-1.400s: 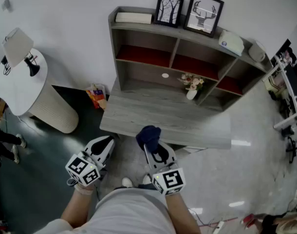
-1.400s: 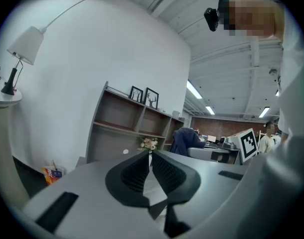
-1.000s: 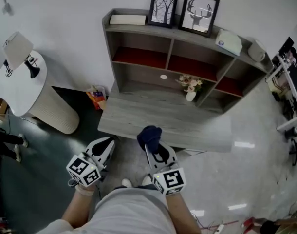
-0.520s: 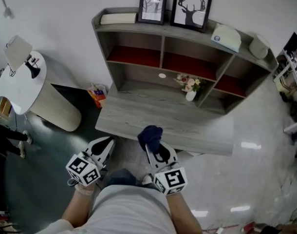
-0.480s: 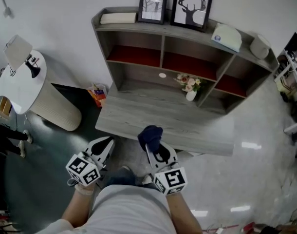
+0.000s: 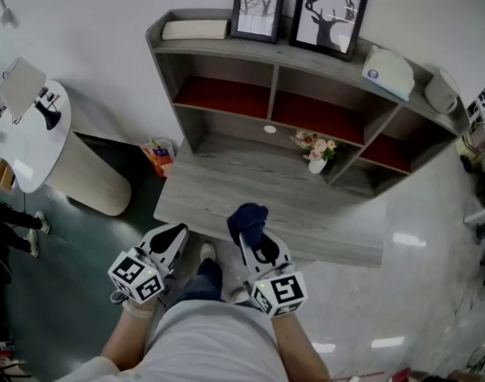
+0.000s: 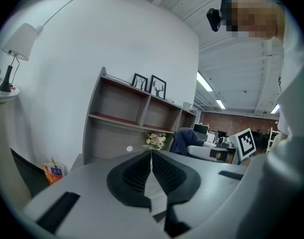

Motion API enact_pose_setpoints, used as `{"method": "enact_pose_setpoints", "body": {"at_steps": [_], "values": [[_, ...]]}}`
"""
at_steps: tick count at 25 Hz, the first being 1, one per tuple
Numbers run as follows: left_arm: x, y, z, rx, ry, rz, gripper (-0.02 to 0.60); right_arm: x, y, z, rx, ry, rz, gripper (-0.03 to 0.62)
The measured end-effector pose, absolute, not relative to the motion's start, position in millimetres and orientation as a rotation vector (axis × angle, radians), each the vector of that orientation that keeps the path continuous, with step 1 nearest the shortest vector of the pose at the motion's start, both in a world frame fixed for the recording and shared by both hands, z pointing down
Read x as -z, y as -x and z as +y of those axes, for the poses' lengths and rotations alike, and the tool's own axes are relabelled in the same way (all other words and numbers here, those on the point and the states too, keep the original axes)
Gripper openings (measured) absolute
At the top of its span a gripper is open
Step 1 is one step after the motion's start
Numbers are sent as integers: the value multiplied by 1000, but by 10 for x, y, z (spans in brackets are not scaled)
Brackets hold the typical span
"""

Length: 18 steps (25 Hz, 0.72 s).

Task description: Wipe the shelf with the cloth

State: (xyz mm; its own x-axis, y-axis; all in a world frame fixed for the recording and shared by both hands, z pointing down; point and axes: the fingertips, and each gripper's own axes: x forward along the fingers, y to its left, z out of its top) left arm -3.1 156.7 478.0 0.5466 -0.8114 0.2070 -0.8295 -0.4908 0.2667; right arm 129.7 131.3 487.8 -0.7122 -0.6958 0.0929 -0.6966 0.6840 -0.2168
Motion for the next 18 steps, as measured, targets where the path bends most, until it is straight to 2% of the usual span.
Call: {"method": "enact_pose_setpoints", "body": {"at_steps": [10, 18], "values": [[-4691, 612, 629, -40, -2466, -1307, 17, -4698, -711, 329, -378, -1222, -2872, 89], [-4583, 1215, -53, -21, -2498, -1274, 17, -4309, 113, -531, -400, -1202, -2973, 89]]}}
